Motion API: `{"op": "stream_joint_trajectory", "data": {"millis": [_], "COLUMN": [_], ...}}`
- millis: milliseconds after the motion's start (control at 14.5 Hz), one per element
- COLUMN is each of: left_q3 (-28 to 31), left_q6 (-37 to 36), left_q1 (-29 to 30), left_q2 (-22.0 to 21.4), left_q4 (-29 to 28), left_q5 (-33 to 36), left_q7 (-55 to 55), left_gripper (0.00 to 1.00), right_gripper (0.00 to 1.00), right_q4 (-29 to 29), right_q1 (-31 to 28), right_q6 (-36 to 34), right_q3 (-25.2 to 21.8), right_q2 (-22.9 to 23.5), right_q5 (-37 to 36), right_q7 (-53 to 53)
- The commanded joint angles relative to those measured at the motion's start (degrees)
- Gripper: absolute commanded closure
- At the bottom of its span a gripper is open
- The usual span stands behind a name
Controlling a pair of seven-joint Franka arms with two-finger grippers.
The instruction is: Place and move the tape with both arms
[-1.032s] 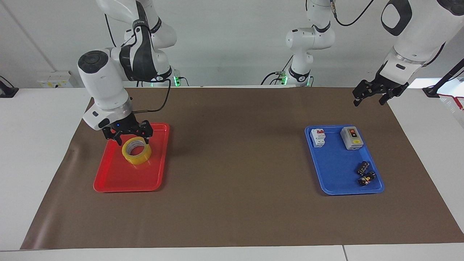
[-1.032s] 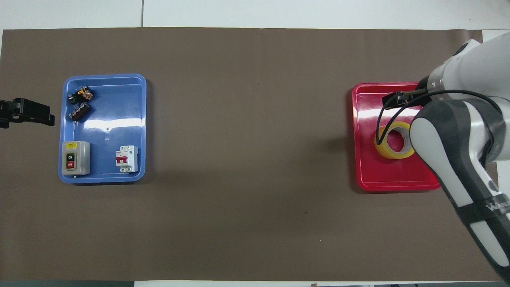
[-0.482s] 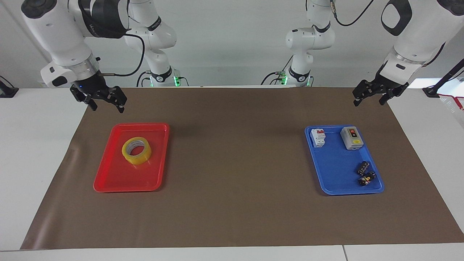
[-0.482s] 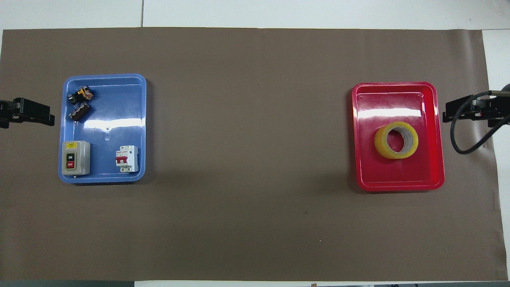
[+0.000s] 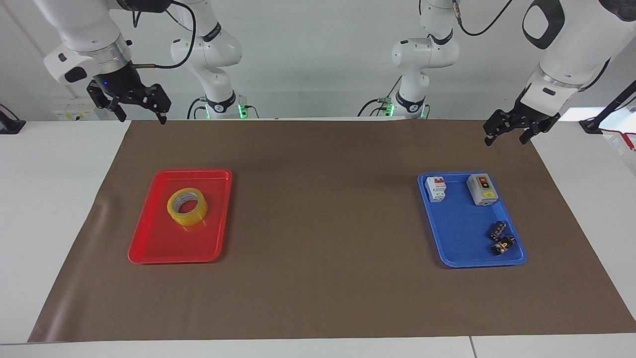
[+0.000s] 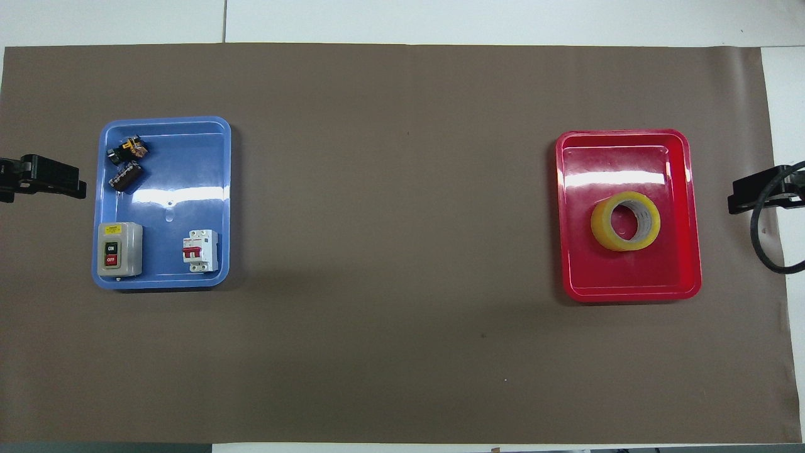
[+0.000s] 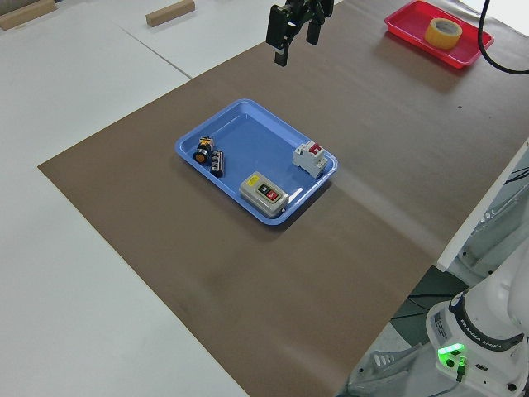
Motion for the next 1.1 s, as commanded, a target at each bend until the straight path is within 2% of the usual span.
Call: {"op": "stream_joint_trajectory", "data": {"millis": [0, 1032], "left_q3": [0.1, 0.1], "left_q6": [-0.6, -0.6], "left_q1": [0.3, 0.3], "left_q2": [-0.9, -0.9], "left_q4": [-0.8, -0.8], "left_q5": [-1.3, -1.3], "left_q7": [0.6, 0.6], "left_gripper": [0.00, 0.00], "right_gripper": [0.00, 0.00], "right_q4": [-1.9, -1.4], "right_q1": [-0.8, -0.2], "right_q6": [-0.2, 0.2], "right_q3": [0.2, 0.3], "right_q2": [-1.0, -0.8], "right_q5": [-0.8, 0.0], "right_q7": [-1.8, -1.3]}}
